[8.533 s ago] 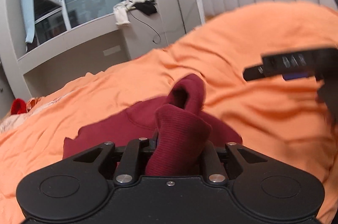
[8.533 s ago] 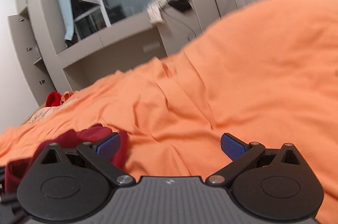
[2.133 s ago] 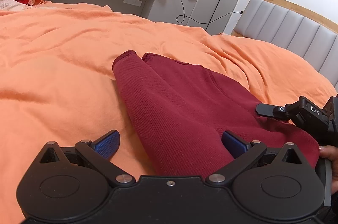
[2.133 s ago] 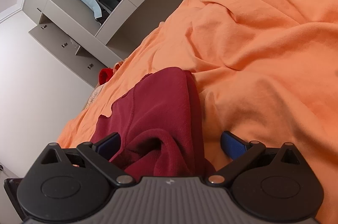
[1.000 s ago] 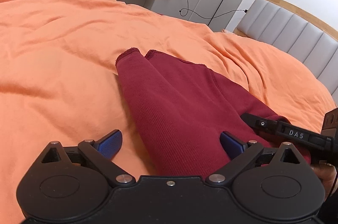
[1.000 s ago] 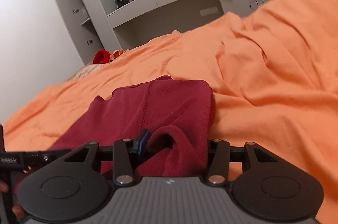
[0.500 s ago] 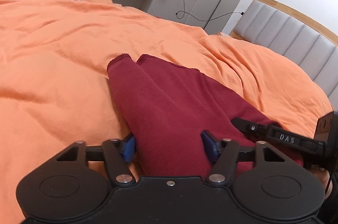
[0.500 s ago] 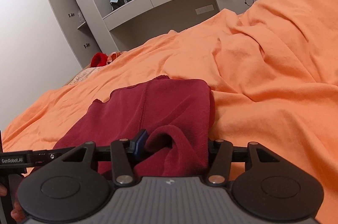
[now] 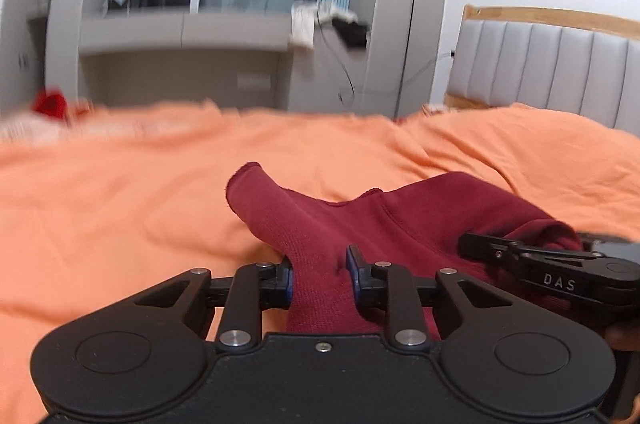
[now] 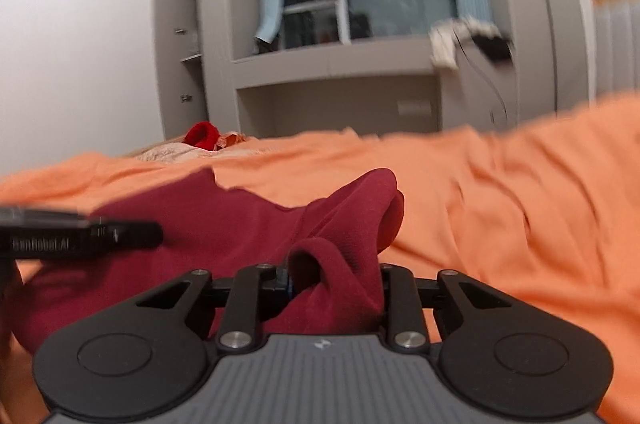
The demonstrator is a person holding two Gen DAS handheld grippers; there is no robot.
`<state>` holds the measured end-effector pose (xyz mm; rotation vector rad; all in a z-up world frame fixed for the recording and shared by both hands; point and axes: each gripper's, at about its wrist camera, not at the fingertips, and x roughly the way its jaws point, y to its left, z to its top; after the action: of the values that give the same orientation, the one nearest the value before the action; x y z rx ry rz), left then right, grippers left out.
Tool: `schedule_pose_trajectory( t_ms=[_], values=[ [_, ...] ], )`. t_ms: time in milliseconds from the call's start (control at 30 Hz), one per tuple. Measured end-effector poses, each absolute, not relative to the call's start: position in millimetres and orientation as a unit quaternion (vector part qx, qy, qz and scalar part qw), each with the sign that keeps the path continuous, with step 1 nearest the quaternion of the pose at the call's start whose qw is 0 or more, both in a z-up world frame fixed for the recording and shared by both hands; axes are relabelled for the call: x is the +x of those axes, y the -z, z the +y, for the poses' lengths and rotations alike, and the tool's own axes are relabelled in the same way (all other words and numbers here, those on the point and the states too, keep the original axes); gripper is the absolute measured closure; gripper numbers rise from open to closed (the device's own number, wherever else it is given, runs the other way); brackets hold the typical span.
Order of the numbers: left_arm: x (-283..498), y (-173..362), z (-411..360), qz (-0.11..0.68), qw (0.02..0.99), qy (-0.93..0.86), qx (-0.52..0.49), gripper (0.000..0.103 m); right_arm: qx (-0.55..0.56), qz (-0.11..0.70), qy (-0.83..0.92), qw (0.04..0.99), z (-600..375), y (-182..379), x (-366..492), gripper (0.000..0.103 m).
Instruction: Fold small clothes
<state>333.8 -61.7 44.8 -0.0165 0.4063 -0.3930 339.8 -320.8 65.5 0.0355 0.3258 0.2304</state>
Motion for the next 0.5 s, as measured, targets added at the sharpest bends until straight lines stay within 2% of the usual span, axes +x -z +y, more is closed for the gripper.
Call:
schedule_pose_trajectory(
  t_ms=[300, 400, 500],
  values=[
    [333, -52, -26, 0.149, 0.981, 0.127, 0.000, 0.076, -0.084, 0.095, -0.123, 0.984, -251, -68, 359, 0.075],
    [337, -53, -22, 0.147, 0.983, 0.113, 0.009, 0.075, -0.102, 0.114, -0.122, 0.981, -237, -61, 371, 0.075],
    [347, -44, -21, 0.190, 0.976, 0.104, 0.011, 0.072, -0.103, 0.158, -0.119, 0.975, -234, -50, 383, 0.073]
  ],
)
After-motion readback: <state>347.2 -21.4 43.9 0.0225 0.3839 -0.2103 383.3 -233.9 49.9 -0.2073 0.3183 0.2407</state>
